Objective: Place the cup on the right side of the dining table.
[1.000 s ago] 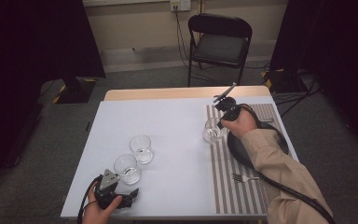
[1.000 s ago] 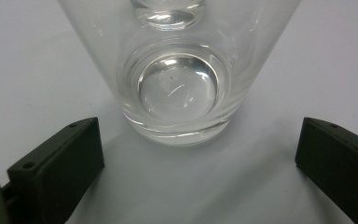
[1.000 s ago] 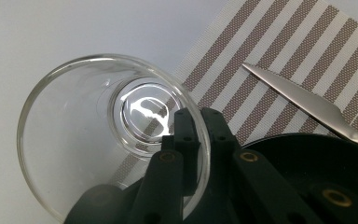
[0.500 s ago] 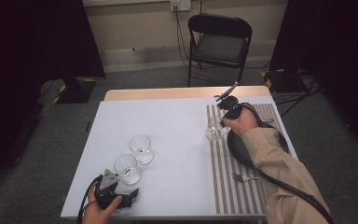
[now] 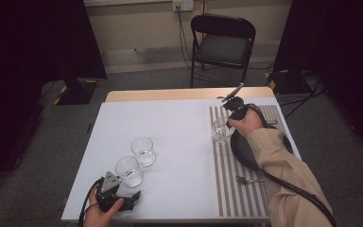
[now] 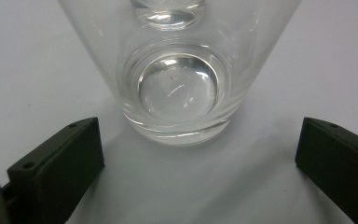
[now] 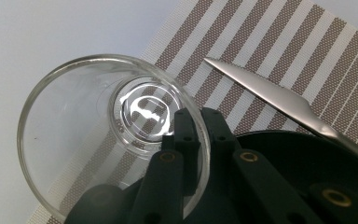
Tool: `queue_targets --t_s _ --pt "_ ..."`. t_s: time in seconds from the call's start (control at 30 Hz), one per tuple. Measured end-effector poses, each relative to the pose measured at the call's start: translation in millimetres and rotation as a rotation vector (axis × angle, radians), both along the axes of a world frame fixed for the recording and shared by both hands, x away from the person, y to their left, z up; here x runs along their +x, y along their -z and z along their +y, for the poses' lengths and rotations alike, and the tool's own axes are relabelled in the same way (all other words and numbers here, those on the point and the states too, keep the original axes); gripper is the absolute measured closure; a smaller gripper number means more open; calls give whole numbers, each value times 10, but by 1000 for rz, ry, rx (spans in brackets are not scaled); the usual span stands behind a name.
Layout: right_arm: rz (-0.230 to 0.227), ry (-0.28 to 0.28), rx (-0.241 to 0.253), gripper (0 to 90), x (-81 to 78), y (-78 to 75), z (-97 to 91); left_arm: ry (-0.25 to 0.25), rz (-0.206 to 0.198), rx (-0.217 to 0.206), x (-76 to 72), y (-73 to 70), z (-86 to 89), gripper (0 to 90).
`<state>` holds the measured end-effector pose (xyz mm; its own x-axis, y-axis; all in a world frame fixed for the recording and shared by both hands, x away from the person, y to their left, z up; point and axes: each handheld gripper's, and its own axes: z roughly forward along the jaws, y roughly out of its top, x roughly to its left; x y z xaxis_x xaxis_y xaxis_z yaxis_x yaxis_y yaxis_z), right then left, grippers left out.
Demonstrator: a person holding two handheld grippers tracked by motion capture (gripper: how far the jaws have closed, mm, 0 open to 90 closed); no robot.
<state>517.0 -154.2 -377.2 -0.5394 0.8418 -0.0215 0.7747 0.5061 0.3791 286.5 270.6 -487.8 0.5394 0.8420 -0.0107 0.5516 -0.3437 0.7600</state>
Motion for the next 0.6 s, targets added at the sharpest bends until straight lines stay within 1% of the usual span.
queue_targets --t_s 0.27,0.37,0.6 --pt "2 14 1 861 25 31 -23 0 0 1 0 0 0 1" --pt "4 10 3 862 34 42 -20 0 0 0 0 0 0 1" --pt "4 6 -11 861 48 73 -11 0 0 0 0 0 0 1"
